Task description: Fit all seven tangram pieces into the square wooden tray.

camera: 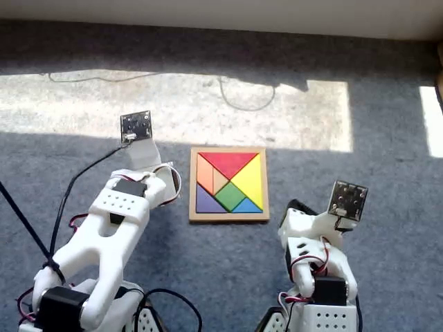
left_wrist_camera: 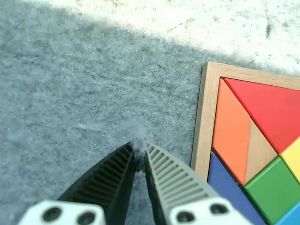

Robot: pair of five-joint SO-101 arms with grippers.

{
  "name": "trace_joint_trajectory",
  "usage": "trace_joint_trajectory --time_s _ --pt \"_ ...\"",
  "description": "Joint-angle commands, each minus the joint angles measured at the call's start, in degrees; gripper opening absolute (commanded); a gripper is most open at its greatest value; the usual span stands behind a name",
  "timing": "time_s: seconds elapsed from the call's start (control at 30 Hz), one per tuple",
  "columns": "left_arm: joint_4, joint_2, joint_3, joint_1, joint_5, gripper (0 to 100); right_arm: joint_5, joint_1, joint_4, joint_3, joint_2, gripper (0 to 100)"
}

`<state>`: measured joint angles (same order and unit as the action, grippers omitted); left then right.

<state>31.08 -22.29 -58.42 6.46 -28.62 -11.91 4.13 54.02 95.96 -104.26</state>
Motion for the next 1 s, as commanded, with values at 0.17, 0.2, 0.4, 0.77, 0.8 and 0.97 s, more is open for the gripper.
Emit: trace_joint_trajectory --time_s 0.17,0.2,0.4,0.77,0.8,0.97 --pt "-1.3 -11.9 -6.0 -0.3 0.6 1 0.7 -0.7 0.1 6.8 -0.9 0.5" --pt "-1.3 -13.9 -7.2 -0.3 0.6 1 0.7 -0.7 0.1 6.8 -0.9 0.5" --pt "-1.3 -21.5 -11.6 -0.2 0.4 1 0.7 -0.7 0.1 6.8 -0.9 0.5" --pt "-1.2 -34.7 -18.6 -0.6 0.7 1 0.7 -0.7 0.1 6.8 -0.9 0.5" --pt "-1.2 -36.2 -19.6 -0.6 0.7 1 0.7 -0.7 0.1 6.8 -0.9 0.5" --pt "-1.3 -44.3 -24.3 -0.5 4.2 1 0.7 -0.7 0.1 6.8 -0.9 0.5"
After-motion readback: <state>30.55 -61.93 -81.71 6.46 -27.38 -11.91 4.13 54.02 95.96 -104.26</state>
